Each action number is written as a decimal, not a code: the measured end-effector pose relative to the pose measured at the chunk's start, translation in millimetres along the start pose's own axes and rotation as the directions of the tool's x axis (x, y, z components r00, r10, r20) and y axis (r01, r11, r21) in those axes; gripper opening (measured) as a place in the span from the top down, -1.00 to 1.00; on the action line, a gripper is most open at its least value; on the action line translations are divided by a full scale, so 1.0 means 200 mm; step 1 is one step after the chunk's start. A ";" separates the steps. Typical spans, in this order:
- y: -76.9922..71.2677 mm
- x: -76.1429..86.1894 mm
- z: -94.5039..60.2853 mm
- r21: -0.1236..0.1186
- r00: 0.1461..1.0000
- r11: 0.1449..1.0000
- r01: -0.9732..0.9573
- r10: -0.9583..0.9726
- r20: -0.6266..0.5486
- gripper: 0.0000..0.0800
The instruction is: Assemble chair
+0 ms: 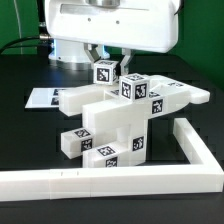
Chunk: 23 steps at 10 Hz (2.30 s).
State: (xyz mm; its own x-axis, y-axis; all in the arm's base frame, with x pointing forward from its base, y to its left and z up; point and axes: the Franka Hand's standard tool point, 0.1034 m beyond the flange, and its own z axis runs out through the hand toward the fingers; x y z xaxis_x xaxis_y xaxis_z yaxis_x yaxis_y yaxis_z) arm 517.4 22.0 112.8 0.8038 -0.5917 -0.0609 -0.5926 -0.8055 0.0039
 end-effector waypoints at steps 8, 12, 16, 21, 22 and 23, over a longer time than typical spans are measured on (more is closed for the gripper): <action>-0.02 -0.01 0.01 0.004 0.907 0.907 -0.420 0.420 0.007 -0.26; -0.01 -0.02 0.00 -0.010 0.974 0.974 -0.228 0.228 0.011 -0.61; 0.00 -0.02 0.01 -0.010 1.000 1.000 0.018 -0.018 0.014 -0.62; 0.03 -0.01 0.02 -0.029 0.867 0.866 0.499 -0.499 0.009 -0.62; 0.03 0.00 0.02 -0.029 0.816 0.816 0.577 -0.577 0.009 -0.62; 0.04 0.01 0.02 -0.029 0.752 0.751 0.659 -0.659 0.010 -0.62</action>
Offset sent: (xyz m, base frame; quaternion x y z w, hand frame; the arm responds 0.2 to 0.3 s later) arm 0.0000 0.0000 0.0000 0.0000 0.0000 0.1296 0.9916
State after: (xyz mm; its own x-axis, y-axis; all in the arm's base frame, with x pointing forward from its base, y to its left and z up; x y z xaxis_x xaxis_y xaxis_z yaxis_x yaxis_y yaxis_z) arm 513.4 14.5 108.6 0.9945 0.0865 -0.0583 0.0861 -0.9962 -0.0080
